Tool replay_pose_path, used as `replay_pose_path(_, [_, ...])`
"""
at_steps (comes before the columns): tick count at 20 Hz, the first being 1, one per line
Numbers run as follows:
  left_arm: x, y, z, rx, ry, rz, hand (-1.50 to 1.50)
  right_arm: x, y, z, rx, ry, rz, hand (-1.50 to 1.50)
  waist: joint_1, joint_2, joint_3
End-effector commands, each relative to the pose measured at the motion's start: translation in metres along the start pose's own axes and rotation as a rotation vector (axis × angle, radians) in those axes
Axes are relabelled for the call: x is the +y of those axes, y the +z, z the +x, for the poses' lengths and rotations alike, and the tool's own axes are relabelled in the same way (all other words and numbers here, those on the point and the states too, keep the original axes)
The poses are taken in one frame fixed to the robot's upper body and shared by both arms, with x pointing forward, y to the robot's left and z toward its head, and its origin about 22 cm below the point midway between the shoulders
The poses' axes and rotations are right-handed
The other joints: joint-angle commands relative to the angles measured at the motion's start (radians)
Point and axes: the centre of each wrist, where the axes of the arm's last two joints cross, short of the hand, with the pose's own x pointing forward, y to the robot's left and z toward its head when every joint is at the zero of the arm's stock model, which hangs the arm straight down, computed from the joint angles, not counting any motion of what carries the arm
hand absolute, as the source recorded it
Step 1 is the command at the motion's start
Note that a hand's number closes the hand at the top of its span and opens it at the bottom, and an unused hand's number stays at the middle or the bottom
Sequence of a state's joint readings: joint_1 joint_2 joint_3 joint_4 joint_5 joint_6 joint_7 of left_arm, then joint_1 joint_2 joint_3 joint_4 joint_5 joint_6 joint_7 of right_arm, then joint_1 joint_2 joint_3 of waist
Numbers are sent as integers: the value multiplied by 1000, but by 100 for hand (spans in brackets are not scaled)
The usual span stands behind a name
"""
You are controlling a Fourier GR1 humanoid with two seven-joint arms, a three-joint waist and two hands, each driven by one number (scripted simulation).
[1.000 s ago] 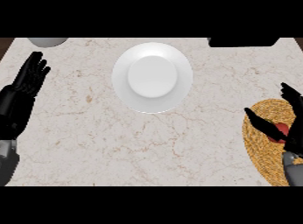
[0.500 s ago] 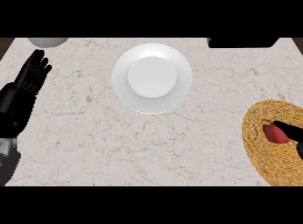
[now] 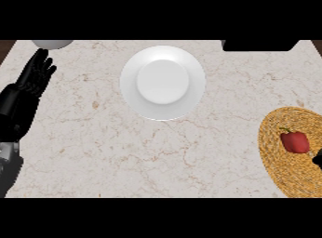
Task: Pick the squash from the placemat and place it in the plate
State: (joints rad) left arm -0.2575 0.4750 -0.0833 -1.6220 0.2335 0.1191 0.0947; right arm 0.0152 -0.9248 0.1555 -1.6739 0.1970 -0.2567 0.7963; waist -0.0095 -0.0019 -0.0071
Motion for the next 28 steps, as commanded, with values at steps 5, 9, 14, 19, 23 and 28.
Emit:
replay_pose_path(5, [-4,4,-23,10,4,-2,0,-26,11,37,193,156,176,-150,11,3,6])
replay_pose_path(9, [-4,-11,1,11,19,-16,0,-5,-1,30,240,187,154,-150,12,3,7])
replay_pose_path(14, [-5,2,-5,-9,7,-17,0,-2,-4,12,340,249,159,-150,11,2,7])
replay_pose_path(19, [3,0,-13,6,-6,-8,0,12,-9,-9,374,265,185,-150,6,1,7])
replay_pose_path(23, [-7,-10,-5,-6,11,-17,0,13,-28,-15,377,233,208,-150,9,3,7])
replay_pose_path(28, [-9,8,-23,-10,-1,5,0,46,-34,-45,373,233,258,-150,11,3,7])
